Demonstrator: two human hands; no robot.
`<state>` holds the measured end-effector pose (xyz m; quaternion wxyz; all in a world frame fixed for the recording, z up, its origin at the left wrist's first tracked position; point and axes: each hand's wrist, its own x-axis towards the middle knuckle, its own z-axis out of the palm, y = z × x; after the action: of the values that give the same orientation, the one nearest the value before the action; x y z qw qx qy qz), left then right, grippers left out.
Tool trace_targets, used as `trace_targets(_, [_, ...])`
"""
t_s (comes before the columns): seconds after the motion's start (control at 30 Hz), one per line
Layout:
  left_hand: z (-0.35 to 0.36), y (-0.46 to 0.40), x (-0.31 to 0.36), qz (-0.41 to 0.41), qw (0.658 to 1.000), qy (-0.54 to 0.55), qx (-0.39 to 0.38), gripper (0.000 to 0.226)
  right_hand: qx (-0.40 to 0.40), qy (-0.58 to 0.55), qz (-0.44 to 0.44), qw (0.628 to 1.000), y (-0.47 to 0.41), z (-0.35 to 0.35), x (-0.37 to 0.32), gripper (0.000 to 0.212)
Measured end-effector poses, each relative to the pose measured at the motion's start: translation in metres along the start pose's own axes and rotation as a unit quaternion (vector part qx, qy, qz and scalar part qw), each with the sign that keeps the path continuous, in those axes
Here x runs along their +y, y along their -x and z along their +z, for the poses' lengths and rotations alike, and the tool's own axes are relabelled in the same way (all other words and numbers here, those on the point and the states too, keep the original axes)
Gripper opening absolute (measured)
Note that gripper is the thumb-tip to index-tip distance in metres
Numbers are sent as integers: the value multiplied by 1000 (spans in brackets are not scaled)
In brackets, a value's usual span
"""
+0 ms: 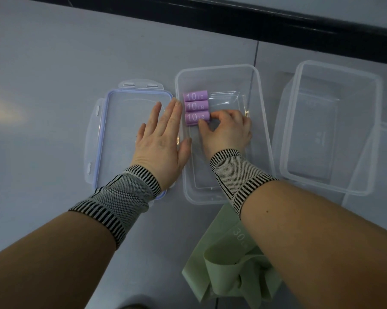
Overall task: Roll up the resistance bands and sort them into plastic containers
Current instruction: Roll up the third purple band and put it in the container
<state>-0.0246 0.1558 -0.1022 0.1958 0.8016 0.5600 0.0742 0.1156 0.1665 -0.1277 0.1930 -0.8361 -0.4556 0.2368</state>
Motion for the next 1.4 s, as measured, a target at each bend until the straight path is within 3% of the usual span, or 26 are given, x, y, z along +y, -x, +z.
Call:
trace_targets(0.4, [0, 0, 0, -11, 1000, 7, 0, 73, -26, 7, -6, 1000, 2, -9, -6, 51])
trace_targets(0.53, [-4, 10, 5, -18, 1000, -1, -24, 76, -66, 20, -132, 989, 19, -29, -4, 59])
trace_targets(0.63, [-8, 25, 13, -3, 999, -16, -39, 77, -58, 145, -269, 950, 37, -52, 5, 73])
trace_targets(0.7, [-6, 37, 18, -4, 998, -30, -58, 77, -47, 237, -300, 923, 48, -71, 15, 79])
trace_targets(0.8, [-5, 45, 23, -26, 995, -50, -78, 74, -89, 332, -233, 910, 54, -96, 30, 82])
trace_targets(0.9, [-8, 42, 27, -36, 993, -65, -89, 72, -107, 352, -185, 911, 52, -101, 37, 81])
trace_targets(1.4, [-19, 28, 17, -32, 994, -72, -75, 72, -108, 316, -199, 921, 38, -89, 35, 81])
